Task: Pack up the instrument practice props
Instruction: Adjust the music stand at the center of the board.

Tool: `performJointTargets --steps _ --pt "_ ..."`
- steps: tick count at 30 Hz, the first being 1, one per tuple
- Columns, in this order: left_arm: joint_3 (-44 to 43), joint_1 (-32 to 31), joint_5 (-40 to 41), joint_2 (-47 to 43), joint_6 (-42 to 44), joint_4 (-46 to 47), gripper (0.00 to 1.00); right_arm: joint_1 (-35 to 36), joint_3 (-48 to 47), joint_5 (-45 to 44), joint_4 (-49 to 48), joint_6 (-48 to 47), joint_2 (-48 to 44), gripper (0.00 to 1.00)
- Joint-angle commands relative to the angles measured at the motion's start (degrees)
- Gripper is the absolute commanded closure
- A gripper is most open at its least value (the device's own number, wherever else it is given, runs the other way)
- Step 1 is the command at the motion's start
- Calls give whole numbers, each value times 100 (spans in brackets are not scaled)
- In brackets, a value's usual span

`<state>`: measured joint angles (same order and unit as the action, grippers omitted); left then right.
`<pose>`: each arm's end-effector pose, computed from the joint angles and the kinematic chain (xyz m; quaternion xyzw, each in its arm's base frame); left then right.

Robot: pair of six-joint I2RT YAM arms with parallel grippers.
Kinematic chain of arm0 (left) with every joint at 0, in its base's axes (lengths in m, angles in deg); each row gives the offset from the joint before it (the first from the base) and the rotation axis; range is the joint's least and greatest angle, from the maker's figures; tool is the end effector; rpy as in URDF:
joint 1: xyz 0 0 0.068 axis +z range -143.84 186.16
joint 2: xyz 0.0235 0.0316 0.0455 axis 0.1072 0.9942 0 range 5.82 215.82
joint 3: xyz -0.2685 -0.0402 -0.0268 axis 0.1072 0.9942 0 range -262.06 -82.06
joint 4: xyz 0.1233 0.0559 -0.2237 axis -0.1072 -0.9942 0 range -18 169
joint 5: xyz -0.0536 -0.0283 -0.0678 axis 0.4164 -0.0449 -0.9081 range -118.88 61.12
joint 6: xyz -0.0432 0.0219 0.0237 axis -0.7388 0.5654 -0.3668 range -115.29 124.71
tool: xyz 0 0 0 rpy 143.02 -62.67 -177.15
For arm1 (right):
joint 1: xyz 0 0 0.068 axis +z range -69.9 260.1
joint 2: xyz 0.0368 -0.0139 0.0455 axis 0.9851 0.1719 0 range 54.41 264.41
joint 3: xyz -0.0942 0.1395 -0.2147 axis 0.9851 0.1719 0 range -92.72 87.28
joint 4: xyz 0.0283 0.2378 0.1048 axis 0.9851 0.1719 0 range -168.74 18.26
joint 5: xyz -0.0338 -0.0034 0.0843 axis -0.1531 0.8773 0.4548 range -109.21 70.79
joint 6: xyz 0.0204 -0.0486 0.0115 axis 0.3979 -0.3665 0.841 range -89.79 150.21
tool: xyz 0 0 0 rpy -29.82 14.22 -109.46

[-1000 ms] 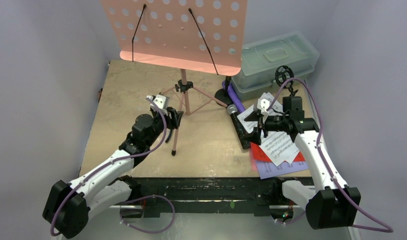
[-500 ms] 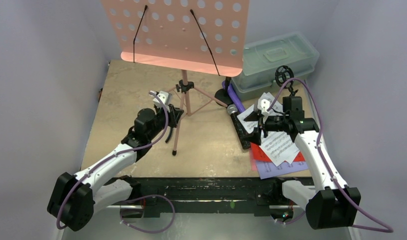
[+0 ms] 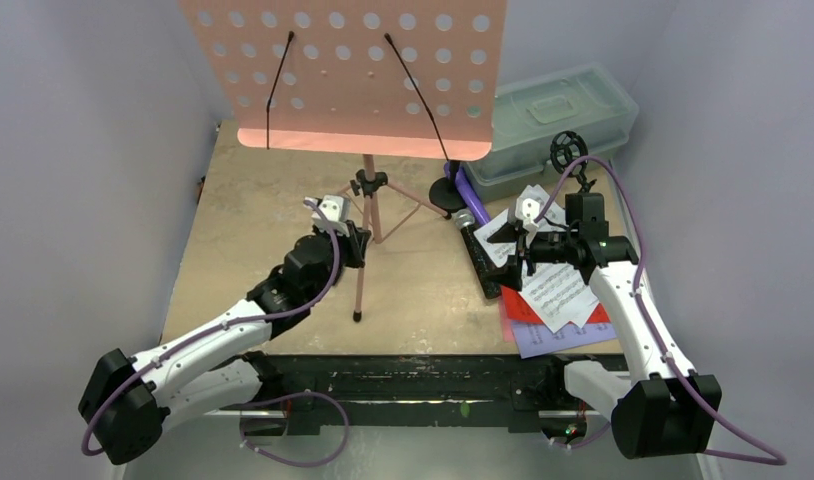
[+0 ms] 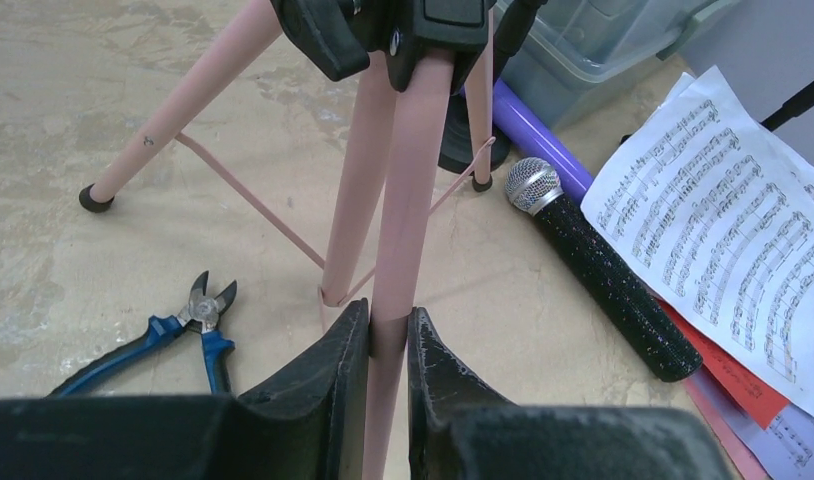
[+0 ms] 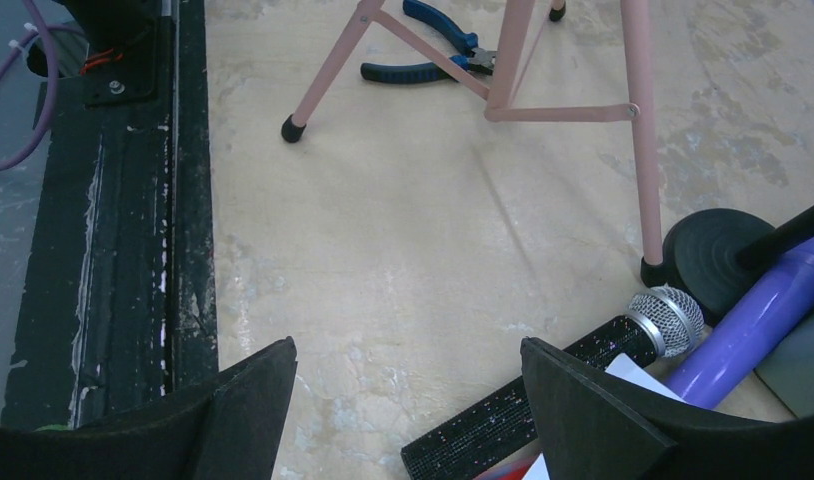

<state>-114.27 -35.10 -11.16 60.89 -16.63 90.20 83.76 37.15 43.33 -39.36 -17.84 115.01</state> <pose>0.1753 -0.1393 0.2683 0.0366 0.7713 -0.2221 0.5953 0.1980 0.0443 0.2889 -0.5104 0.6448 0.3405 0.4558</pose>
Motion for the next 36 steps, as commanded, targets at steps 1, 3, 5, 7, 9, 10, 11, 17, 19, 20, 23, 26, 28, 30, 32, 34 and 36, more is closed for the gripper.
performJointTargets --steps 1,3,5,7,9,10,11,17,19,20,23,26,28,30,32,34,36 --pt "-251 -345 1177 3 -886 -200 100 -32 29 109 -9 -97 -57 14" --pt "-296 -468 1360 122 -1160 -228 100 -31 35 109 -11 -98 -49 14" --pt "-371 -619 1628 250 -1384 -250 100 -30 30 100 -9 -98 -36 14" --pt "-502 -783 2023 398 -1629 -327 100 -28 29 92 8 -99 -15 14" --pt "-637 -902 2281 571 -1857 -390 100 -26 29 83 10 -101 2 14" --pt "-687 -948 2302 649 -1938 -387 100 -31 29 75 17 -107 9 13" --pt "-700 -974 2254 734 -1951 -272 100 -30 29 74 22 -108 17 14" --pt "-663 -972 1777 859 -1805 90 97 -32 3 56 130 -203 51 13" --pt "-607 -973 1615 727 -1675 58 86 -28 3 56 140 -213 49 13" --pt "-567 -974 1573 582 -1585 21 78 -31 3 61 141 -211 46 13" --pt "-371 -975 1486 164 -1406 -153 56 -30 -1 73 157 -230 49 13" --pt "-142 -969 1315 -357 -1171 -330 42 -32 -11 78 192 -261 57 13" --pt "80 -966 953 -777 -860 -250 34 -25 -12 82 202 -274 49 13" --pt "281 -947 741 -1172 -761 -158 25 -27 -14 87 210 -283 56 13" --pt "417 -855 578 -1448 -741 -80 18 -30 -7 91 215 -288 57 13" --pt "451 -649 253 -1565 -821 19 14 -31 -6 100 220 -292 66 13" --pt "444 -282 -327 -1506 -1044 219 13 -31 -11 100 235 -300 75 13"
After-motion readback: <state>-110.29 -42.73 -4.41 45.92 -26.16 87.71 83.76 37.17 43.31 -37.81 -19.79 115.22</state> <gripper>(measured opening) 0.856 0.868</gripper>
